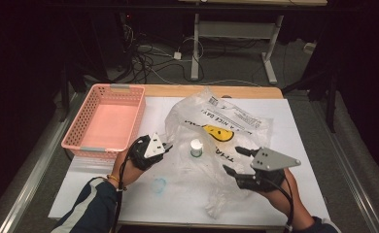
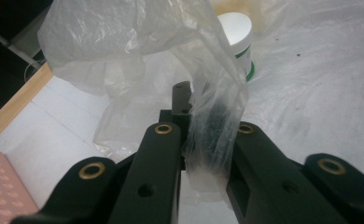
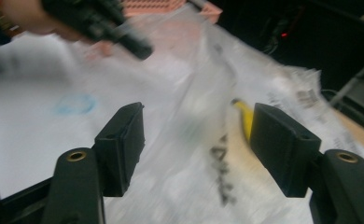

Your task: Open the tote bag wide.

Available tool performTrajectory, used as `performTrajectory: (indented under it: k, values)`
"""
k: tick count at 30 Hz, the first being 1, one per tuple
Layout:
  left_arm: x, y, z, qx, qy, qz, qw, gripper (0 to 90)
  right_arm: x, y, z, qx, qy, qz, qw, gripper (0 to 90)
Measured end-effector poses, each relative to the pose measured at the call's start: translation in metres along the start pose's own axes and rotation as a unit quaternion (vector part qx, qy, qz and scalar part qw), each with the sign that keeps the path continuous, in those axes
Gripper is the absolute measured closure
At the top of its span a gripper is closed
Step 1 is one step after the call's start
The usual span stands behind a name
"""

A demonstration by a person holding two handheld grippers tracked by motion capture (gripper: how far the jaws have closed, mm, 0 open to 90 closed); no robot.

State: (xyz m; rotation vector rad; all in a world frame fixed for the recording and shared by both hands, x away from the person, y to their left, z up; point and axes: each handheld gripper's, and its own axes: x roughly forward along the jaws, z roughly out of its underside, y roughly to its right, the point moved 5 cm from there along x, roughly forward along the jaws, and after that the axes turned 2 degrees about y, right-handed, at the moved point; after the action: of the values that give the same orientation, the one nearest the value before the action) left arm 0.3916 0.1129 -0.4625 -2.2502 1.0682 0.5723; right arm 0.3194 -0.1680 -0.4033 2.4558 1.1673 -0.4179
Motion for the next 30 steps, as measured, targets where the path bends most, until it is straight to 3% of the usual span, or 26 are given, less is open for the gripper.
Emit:
performTrajectory:
  k: [3, 6, 8, 9, 10, 11, 13, 16, 18, 20, 21, 22, 23, 24, 25, 26, 30]
  values:
    - [0.002, 0.002, 0.001, 0.0, -0.005, 0.004, 1.0, 84.9, -0.003, -0.016, 0.02, -0.006, -0.019, -0.03, 0.9993, 30.9]
    - [0.003, 0.003, 0.001, 0.003, -0.008, 0.004, 1.0, 84.9, -0.001, -0.032, 0.045, -0.022, -0.055, -0.067, 0.996, 28.1]
    - [0.003, 0.004, 0.002, 0.005, -0.012, 0.003, 0.9999, 84.8, 0.0, -0.033, 0.051, -0.016, -0.061, -0.076, 0.9952, 27.8]
    - [0.003, 0.003, 0.003, 0.003, -0.012, 0.003, 0.9999, 84.8, 0.003, -0.035, 0.059, -0.013, -0.074, -0.086, 0.9935, 26.6]
    - [0.004, 0.004, 0.003, 0.001, -0.015, 0.005, 0.9999, 84.8, 0.01, -0.037, 0.073, -0.023, -0.106, -0.094, 0.9896, 25.3]
    - [0.004, 0.004, 0.003, 0.001, -0.015, 0.006, 0.9999, 84.8, 0.01, -0.037, 0.073, -0.023, -0.106, -0.094, 0.9896, 25.3]
    - [0.005, 0.004, 0.004, 0.0, -0.015, 0.008, 0.9999, 84.8, 0.02, -0.038, 0.084, -0.036, -0.14, -0.105, 0.9839, 25.1]
    - [0.007, 0.005, 0.004, 0.004, -0.018, 0.01, 0.9998, 84.8, 0.026, -0.037, 0.09, -0.029, -0.15, -0.115, 0.9815, 32.9]
    - [0.008, 0.006, 0.004, 0.004, -0.019, 0.013, 0.9997, 84.8, 0.033, -0.035, 0.098, -0.027, -0.166, -0.121, 0.9783, 50.7]
    - [0.008, 0.005, 0.005, 0.005, -0.02, 0.012, 0.9997, 84.8, 0.035, -0.035, 0.1, -0.025, -0.169, -0.126, 0.9773, 54.3]
    - [0.009, 0.005, 0.005, 0.006, -0.019, 0.012, 0.9997, 84.8, 0.036, -0.034, 0.099, -0.021, -0.162, -0.123, 0.979, 63.8]
    - [0.008, 0.005, 0.005, 0.006, -0.018, 0.013, 0.9997, 84.8, 0.036, -0.033, 0.099, -0.016, -0.165, -0.12, 0.9789, 66.7]
    - [0.008, 0.005, 0.005, 0.005, -0.017, 0.014, 0.9998, 84.8, 0.036, -0.033, 0.099, -0.015, -0.165, -0.126, 0.9782, 75.1]
    - [0.007, 0.005, 0.004, 0.006, -0.015, 0.013, 0.9998, 84.8, 0.037, -0.031, 0.098, -0.015, -0.17, -0.113, 0.9789, 83.0]
    - [0.007, 0.005, 0.004, 0.006, -0.014, 0.013, 0.9998, 84.8, 0.037, -0.031, 0.098, -0.015, -0.17, -0.113, 0.9789, 83.0]
    - [0.007, 0.004, 0.005, 0.006, -0.012, 0.013, 0.9998, 84.8, 0.036, -0.03, 0.096, -0.016, -0.164, -0.109, 0.9803, 87.3]
    - [0.003, 0.003, 0.004, 0.002, -0.002, 0.012, 0.9999, 84.9, 0.033, -0.025, 0.09, -0.012, -0.142, -0.095, 0.9853, 88.8]
